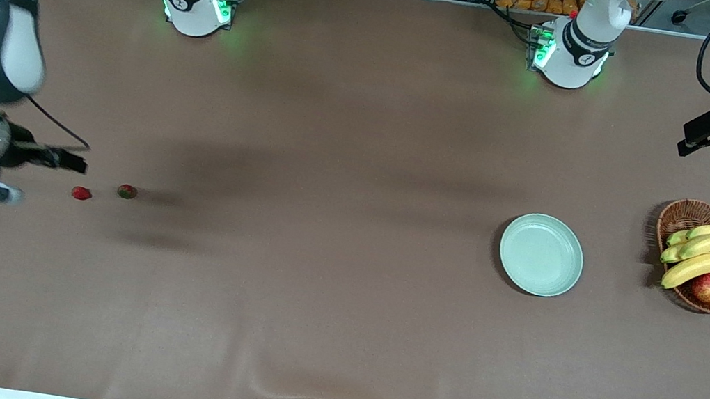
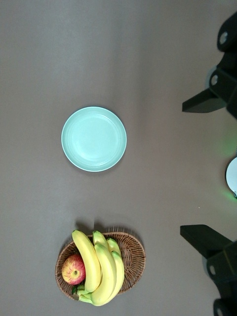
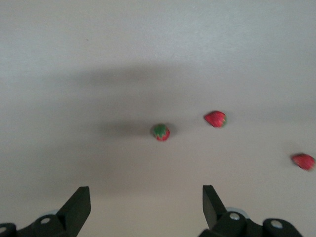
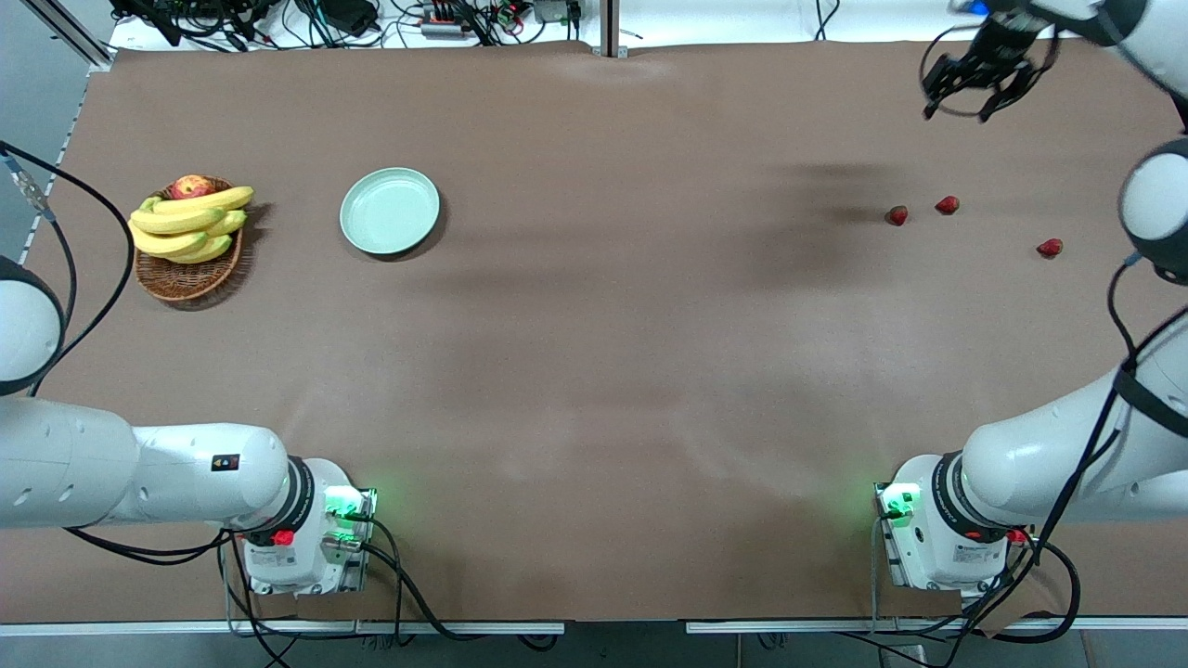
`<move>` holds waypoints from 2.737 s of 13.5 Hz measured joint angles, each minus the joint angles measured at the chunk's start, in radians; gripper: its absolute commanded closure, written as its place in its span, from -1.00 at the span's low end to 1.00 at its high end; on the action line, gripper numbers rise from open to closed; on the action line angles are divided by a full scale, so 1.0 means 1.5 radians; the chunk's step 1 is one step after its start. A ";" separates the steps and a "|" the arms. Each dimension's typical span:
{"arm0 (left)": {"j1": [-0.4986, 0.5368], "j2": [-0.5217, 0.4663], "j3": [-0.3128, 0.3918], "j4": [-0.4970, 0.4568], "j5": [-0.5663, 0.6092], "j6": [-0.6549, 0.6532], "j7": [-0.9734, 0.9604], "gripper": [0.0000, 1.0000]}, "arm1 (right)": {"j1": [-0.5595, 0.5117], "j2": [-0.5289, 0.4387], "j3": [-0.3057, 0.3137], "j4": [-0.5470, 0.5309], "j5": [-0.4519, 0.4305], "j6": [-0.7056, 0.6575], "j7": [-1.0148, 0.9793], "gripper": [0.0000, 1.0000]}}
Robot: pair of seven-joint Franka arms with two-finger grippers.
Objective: Collect all strawberries into plate
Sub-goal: 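Close the right gripper on the first red strawberry and lift it, then carry the strawberry with the right gripper while the left gripper approaches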
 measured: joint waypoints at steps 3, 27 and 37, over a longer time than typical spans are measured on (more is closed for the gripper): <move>0.000 0.000 -0.001 0.000 0.000 0.000 0.000 -1.00 | 0.012 0.076 0.000 -0.002 -0.007 0.054 -0.017 -1.00; -0.001 0.006 -0.003 -0.004 0.028 0.000 0.002 -1.00 | 0.007 0.118 -0.008 -0.204 -0.013 0.329 -0.068 1.00; -0.004 0.028 -0.003 -0.005 0.028 0.012 0.002 -1.00 | 0.189 0.080 0.016 -0.089 0.053 0.262 -0.054 1.00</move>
